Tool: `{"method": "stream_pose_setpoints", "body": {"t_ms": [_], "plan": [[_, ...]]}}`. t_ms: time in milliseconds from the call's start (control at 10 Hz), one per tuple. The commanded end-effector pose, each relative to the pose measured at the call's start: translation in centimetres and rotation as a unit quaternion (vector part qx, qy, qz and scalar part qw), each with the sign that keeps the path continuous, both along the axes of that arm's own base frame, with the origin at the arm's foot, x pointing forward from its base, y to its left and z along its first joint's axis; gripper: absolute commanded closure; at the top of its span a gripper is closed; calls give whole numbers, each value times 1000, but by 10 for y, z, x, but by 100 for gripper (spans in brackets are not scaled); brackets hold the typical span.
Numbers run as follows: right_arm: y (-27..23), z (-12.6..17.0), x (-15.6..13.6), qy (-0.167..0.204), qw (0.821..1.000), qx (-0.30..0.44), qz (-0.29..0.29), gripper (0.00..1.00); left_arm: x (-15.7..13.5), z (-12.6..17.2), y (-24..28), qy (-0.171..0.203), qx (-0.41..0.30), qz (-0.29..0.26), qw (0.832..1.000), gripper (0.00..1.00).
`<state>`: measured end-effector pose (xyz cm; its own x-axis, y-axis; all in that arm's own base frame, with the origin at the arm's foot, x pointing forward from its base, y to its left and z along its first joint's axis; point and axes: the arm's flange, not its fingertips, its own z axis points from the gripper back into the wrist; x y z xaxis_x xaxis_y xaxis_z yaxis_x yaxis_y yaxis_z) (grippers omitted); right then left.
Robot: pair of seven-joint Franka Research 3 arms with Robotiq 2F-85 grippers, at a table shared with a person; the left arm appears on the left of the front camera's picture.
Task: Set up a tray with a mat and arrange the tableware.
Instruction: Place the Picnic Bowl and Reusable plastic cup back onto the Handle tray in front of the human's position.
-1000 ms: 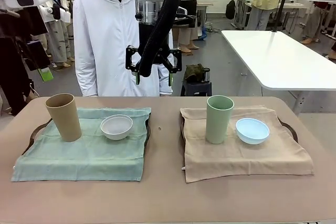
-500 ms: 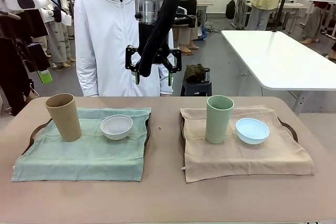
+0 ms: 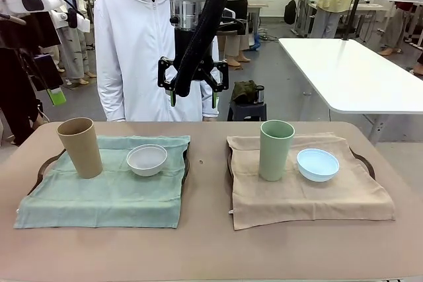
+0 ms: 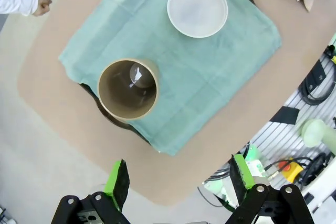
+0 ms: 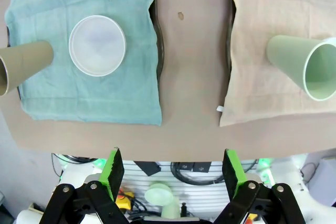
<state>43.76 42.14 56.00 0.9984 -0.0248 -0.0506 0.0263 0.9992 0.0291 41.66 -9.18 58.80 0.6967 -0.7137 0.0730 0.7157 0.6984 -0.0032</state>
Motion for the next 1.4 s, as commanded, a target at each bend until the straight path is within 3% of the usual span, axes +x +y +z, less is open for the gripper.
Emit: {"method": "stream_pose_setpoints", "body": {"t_ms": [0,300,400,600,800,900,1200,1300], "plan": [[-1,-1,0,1,1000,-2,-3,3,-3,1,2,0,5,-9,1000,0],[0,0,0,0,1000,0,0,3,0,0,0,0,0,0,1000,0],[-22,-3,-2,13,1000,15,13,3,-2,-3,2,9,-5,23,1000,0],[-79,-8,-3,30,997,76,13,3,-7,-4,-3,24,5,124,992,0],[-128,-7,-10,32,991,126,15,3,-3,-15,-1,27,-25,220,975,0],[-158,-9,-14,34,987,157,17,3,-2,-21,5,47,-62,240,968,0],[-244,-17,-26,17,970,241,-7,3,8,-22,51,81,-185,195,960,0],[-279,-21,-34,7,963,268,-26,3,9,-22,70,108,-233,188,948,0]]}}
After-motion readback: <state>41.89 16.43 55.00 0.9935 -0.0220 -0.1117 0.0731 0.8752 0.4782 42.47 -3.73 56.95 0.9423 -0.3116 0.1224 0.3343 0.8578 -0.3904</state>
